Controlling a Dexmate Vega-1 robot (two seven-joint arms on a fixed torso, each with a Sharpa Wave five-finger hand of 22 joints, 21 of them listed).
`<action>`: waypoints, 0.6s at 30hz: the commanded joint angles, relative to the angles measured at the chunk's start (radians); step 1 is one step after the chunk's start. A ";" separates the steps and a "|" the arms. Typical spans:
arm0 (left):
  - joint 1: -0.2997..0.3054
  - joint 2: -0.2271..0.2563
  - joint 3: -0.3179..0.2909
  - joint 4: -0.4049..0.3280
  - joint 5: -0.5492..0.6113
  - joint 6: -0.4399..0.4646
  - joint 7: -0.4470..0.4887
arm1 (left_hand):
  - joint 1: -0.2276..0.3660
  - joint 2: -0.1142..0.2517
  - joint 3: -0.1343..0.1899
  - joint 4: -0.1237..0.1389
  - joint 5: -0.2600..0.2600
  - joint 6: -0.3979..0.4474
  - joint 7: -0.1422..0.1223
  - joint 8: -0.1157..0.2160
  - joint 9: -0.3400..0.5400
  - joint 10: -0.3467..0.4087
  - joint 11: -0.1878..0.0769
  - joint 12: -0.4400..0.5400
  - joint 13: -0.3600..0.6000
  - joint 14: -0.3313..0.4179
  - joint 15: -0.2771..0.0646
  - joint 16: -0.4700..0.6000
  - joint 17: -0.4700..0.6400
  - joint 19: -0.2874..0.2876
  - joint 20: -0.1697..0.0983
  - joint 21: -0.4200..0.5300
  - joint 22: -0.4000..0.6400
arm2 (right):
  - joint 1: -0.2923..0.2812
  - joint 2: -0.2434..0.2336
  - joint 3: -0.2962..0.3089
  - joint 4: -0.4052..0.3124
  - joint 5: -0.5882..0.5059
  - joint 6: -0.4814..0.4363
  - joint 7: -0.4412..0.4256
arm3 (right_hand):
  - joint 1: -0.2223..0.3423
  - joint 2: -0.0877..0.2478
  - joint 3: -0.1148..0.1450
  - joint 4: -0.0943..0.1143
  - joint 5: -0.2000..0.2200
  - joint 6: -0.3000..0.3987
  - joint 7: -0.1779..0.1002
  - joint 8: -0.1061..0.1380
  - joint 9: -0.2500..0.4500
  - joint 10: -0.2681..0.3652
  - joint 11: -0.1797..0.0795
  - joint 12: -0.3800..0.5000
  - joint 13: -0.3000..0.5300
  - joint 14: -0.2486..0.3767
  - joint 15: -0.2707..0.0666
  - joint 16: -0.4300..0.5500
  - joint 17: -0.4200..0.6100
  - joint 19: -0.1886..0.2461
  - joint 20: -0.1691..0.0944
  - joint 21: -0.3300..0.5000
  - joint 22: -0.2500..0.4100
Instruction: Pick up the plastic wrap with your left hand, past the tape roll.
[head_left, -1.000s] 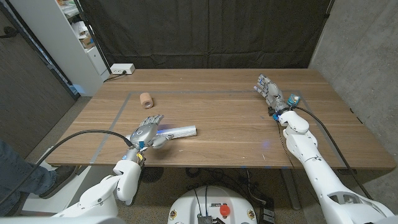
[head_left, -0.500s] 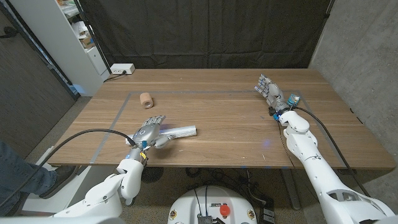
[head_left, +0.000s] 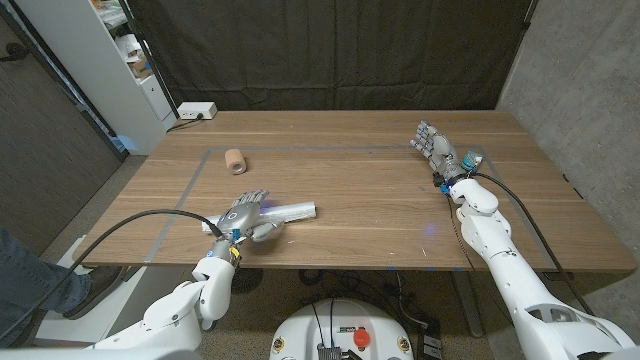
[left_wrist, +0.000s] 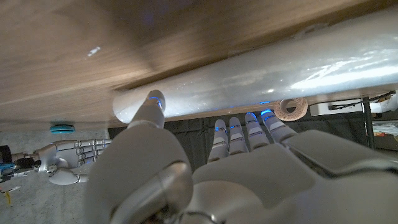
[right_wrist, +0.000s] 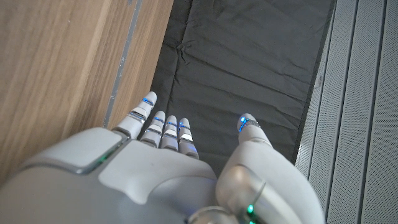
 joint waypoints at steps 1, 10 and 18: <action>-0.011 -0.005 0.012 0.019 -0.030 -0.010 0.012 | 0.015 0.000 0.003 0.003 0.003 0.012 0.000 0.001 0.005 0.014 -0.001 0.007 0.005 0.009 0.003 0.005 0.005 0.004 0.002 -0.003 0.005 | 0.002 0.006 -0.001 0.015 -0.003 0.001 0.001 | -0.004 0.004 0.001 -0.006 -0.001 0.008 -0.005 0.000 0.002 0.005 -0.003 0.000 0.005 0.010 -0.003 0.007 0.003 0.008 0.000 0.002 0.002; -0.032 -0.013 0.031 0.034 -0.039 -0.013 0.004 | 0.019 0.003 0.003 0.004 0.002 0.024 0.002 0.003 0.005 0.019 -0.002 0.008 0.006 0.013 0.003 0.005 0.005 0.010 0.007 -0.002 0.005 | 0.004 0.009 -0.002 0.024 -0.005 0.010 0.001 | -0.005 0.004 0.000 -0.007 -0.002 0.008 -0.006 0.000 0.002 0.005 -0.004 0.000 0.005 0.010 -0.001 0.007 0.003 0.009 0.000 0.002 0.002; -0.045 -0.018 0.048 0.039 -0.037 -0.001 -0.002 | 0.024 0.005 0.003 0.004 0.001 0.031 0.004 0.004 0.005 0.024 -0.004 0.010 0.007 0.018 0.001 0.006 0.005 0.016 0.013 0.000 0.005 | 0.012 0.013 -0.003 0.042 -0.005 0.017 0.003 | -0.005 0.005 0.000 -0.007 -0.002 0.007 -0.007 -0.001 0.002 0.006 -0.003 0.001 0.005 0.011 -0.003 0.007 0.004 0.009 0.001 0.002 0.002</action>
